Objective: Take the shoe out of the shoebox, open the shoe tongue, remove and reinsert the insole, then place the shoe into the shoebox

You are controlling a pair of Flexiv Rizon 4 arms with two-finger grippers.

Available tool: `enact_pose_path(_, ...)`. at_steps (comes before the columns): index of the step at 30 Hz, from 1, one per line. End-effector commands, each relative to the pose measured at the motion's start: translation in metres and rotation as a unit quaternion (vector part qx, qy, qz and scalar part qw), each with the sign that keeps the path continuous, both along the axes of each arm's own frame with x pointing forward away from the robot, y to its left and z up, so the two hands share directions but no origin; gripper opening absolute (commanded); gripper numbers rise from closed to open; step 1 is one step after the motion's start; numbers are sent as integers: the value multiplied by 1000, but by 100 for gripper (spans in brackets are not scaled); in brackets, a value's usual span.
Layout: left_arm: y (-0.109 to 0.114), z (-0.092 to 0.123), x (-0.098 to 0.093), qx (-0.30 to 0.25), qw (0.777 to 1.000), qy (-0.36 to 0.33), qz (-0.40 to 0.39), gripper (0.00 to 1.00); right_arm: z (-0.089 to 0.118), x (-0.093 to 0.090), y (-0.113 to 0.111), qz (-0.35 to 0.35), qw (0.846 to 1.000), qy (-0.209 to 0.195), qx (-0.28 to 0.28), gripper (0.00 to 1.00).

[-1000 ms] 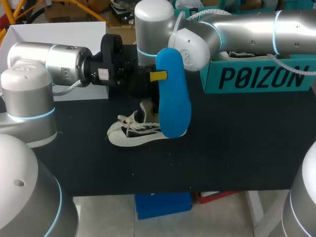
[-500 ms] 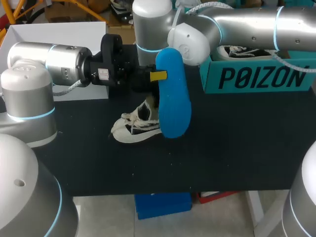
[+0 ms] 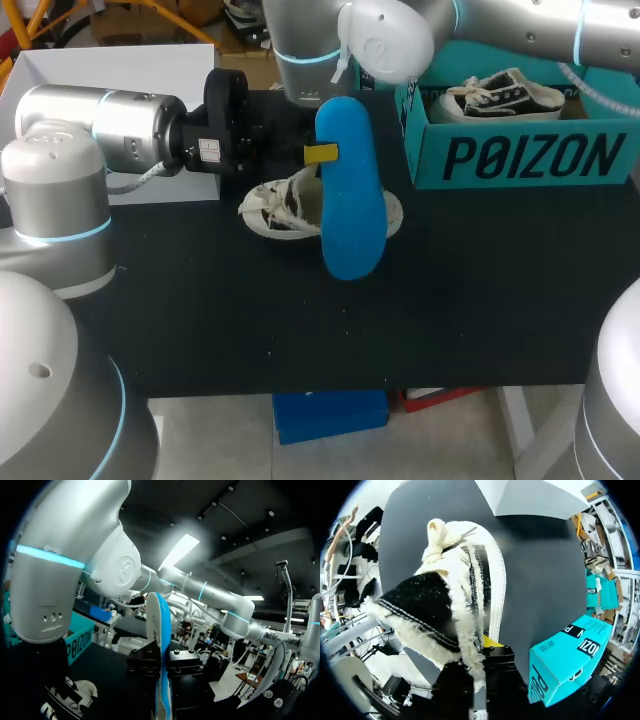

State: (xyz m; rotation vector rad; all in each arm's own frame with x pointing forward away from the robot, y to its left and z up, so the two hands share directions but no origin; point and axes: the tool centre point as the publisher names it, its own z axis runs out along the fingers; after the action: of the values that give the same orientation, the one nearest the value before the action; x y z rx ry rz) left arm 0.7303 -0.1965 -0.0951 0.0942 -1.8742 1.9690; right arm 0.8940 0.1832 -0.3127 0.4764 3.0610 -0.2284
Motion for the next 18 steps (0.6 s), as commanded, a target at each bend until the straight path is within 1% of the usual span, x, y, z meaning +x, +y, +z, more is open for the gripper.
enact_pose_path(1, -2, -1, -1, 0, 1000, -1, 3, 0, 10, -1, -6, -83, 996, -13, 5, 0)
enact_pose_path(4, -2, -1, -1, 0, 1000, -1, 3, 0, 13, -2, -11, -150, 988, -23, 9, 0)
enact_pose_path(8, -2, -1, -1, 0, 1000, -1, 3, 0, 13, -8, -13, -212, 977, -27, 17, 0)
enact_pose_path(14, -2, -1, -1, 0, 1000, -1, 3, 0, 14, -19, -11, -318, 946, -32, 58, 0)
enact_pose_path(18, -2, -1, -1, 0, 1000, -1, 3, 0, 12, -28, -6, -364, 928, -33, 77, 0)
